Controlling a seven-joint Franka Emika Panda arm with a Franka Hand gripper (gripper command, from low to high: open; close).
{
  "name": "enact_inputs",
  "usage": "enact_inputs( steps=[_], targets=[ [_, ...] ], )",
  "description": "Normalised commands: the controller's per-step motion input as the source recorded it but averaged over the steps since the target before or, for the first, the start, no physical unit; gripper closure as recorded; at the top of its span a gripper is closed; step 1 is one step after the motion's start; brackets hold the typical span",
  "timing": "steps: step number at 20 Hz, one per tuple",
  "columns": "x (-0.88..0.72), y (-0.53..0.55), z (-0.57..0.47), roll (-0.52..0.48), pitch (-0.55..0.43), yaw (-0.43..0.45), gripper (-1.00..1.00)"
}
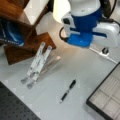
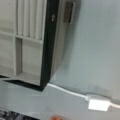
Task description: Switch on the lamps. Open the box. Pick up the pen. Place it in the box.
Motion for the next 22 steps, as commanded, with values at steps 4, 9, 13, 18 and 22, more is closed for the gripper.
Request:
enact_inputs(
  steps=[4,9,13,18,22],
  targets=[
    [0.09,-0.25,-0.12,-0.278,-0.026,0.082,-1.0],
    [0.16,-0.2,-0.16,-0.179,-0.047,0.075,-1.0],
    [0.14,-0.13,-0.09,-0.213,-0.031,0.114,-1.0],
    [0.18,-0.17,-0.09,-0.193,-0.041,0.186,-1.0],
    [0.19,-0.17,-0.12,-0.215,-0.051,0.235,-1.0]
  ],
)
